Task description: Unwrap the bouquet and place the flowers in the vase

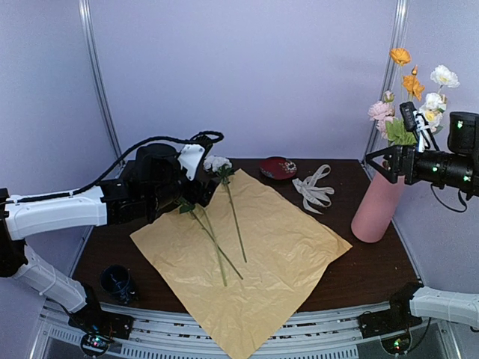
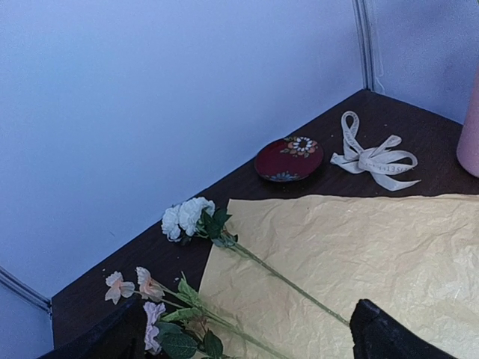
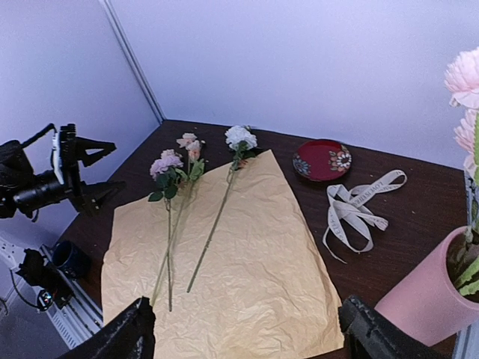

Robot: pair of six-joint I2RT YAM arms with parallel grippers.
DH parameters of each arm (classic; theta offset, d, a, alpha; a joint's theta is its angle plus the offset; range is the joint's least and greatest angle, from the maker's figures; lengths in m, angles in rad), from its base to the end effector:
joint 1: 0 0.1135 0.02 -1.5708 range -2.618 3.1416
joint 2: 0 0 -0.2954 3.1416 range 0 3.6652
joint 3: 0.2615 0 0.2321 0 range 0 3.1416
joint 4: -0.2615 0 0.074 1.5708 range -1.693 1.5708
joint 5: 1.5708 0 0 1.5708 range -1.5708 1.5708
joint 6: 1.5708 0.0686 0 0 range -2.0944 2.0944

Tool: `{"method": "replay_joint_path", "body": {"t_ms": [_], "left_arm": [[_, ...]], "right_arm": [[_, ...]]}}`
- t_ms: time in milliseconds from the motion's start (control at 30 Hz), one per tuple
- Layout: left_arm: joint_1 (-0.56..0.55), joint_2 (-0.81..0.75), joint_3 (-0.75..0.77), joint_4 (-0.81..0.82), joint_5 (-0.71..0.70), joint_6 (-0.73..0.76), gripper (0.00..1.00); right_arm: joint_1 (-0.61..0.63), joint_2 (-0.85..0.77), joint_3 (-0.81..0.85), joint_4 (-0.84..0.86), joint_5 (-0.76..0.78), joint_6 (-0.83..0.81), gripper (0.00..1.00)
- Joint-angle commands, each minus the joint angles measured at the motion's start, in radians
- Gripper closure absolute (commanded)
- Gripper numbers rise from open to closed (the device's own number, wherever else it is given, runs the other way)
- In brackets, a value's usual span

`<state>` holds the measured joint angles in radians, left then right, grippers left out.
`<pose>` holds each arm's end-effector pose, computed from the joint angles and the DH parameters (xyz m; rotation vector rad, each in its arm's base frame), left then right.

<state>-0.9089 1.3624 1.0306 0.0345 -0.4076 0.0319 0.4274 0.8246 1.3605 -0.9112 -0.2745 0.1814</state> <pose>0.2190 -0.2368 0.3461 0.5796 1.7562 -0.2319 0.0941 0.0633 0.4452 -0.4281 1.9442 0.6656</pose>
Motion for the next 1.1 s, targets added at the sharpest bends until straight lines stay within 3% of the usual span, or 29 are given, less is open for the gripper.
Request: {"method": "replay_joint_path", "body": {"t_ms": [0,167,333,500,733,900,1067], "left_arm": [[0.001,-0.019,0.020,0.006,0.034,-0.064,0.02],[0.005,-0.056,0.010,-0.004,0.026,-0.132,0.02],[0.015,-0.117,-0.019,-0.041,-0.015,-0.220,0.02],[0.031,-0.183,-0.089,-0.070,-0.071,-0.302,0.02],[0.067,-0.256,-0.137,-0.114,-0.079,-0.316,0.02],[0.074,-0.289,-0.163,-0.123,-0.072,-0.293,0.02],[0.079,-0.312,-0.191,-0.123,-0.062,-0.287,0.02]], "right_arm": [[-0.001,0.022,0.044,0.069,-0.182,0.010,0.16],[0.055,0.072,-0.043,0.294,-0.241,0.141,0.25],[0.428,0.189,-0.088,0.411,0.129,0.138,0.25],[0.577,0.436,-0.142,0.588,0.379,0.229,0.32],[0.579,0.879,-0.039,0.754,0.534,0.287,0.42],[0.501,1.164,0.189,0.733,0.526,0.281,0.46],[0.438,1.418,0.485,0.607,0.476,0.264,0.46]]}}
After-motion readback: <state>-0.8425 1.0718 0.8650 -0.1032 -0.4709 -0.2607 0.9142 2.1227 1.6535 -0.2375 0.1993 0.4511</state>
